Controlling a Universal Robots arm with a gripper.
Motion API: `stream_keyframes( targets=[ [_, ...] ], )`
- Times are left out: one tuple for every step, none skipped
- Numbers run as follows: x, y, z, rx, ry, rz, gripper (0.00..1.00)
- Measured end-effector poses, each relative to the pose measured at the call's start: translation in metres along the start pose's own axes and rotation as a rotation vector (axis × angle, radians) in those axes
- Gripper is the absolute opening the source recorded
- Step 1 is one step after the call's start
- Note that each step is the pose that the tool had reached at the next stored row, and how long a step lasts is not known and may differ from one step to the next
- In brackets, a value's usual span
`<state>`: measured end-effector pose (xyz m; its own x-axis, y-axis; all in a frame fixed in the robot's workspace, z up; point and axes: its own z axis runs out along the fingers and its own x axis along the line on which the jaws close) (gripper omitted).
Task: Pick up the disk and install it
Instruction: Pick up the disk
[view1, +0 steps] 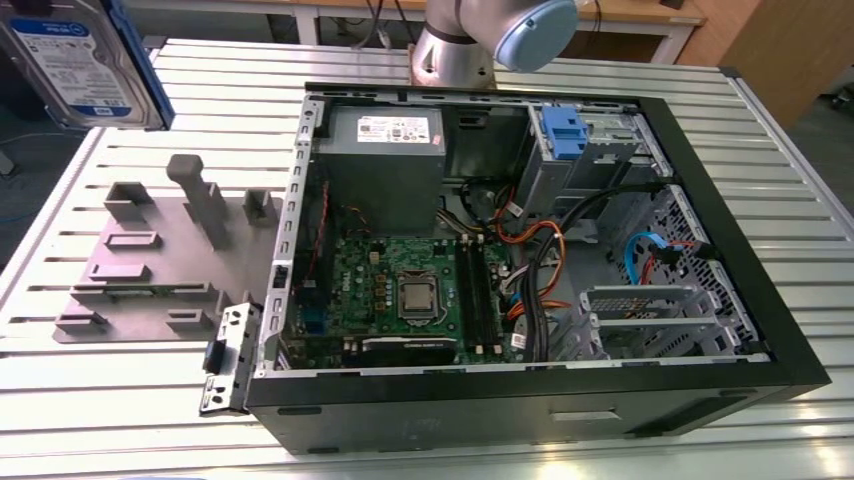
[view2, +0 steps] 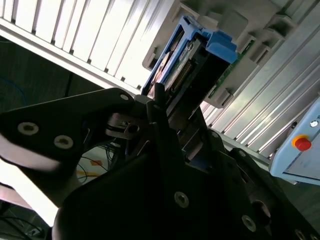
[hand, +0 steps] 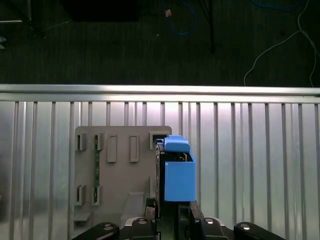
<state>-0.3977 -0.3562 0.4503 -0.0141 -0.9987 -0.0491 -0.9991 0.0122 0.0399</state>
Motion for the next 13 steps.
stream_keyframes(
  targets=[
    [-0.0001,0.0001,-0.0015,0.0001,0.0,0.0,0.35],
    [-0.0001,0.0001,-0.0031,0.0,0.0001,0.0,0.35],
    [-0.0003,0.0002,-0.0049,-0.0001,0.0001,0.0,0.35],
    [-0.0004,0.0003,-0.0069,-0.0001,0.0001,0.0,0.35],
    [-0.0005,0.0004,-0.009,0.0,0.0,0.0,0.35],
    [-0.0005,0.0004,-0.011,0.0001,0.0,0.0,0.35],
    [-0.0006,0.0005,-0.0128,0.0,0.0,0.0,0.35],
    [-0.0007,0.0006,-0.0146,0.0,0.0,0.0,0.35],
    [-0.0008,0.0007,-0.0165,-0.0001,0.0,0.0,0.35],
    [-0.0009,0.0007,-0.0184,-0.0001,0.0,0.0,0.35],
    [-0.001,0.0008,-0.0204,0.0,0.0001,0.0,0.35],
    [-0.0011,0.0009,-0.0219,0.0,0.0,0.0,0.35],
    [-0.0011,0.0009,-0.0231,0.0,0.0,0.0,0.35]
  ],
)
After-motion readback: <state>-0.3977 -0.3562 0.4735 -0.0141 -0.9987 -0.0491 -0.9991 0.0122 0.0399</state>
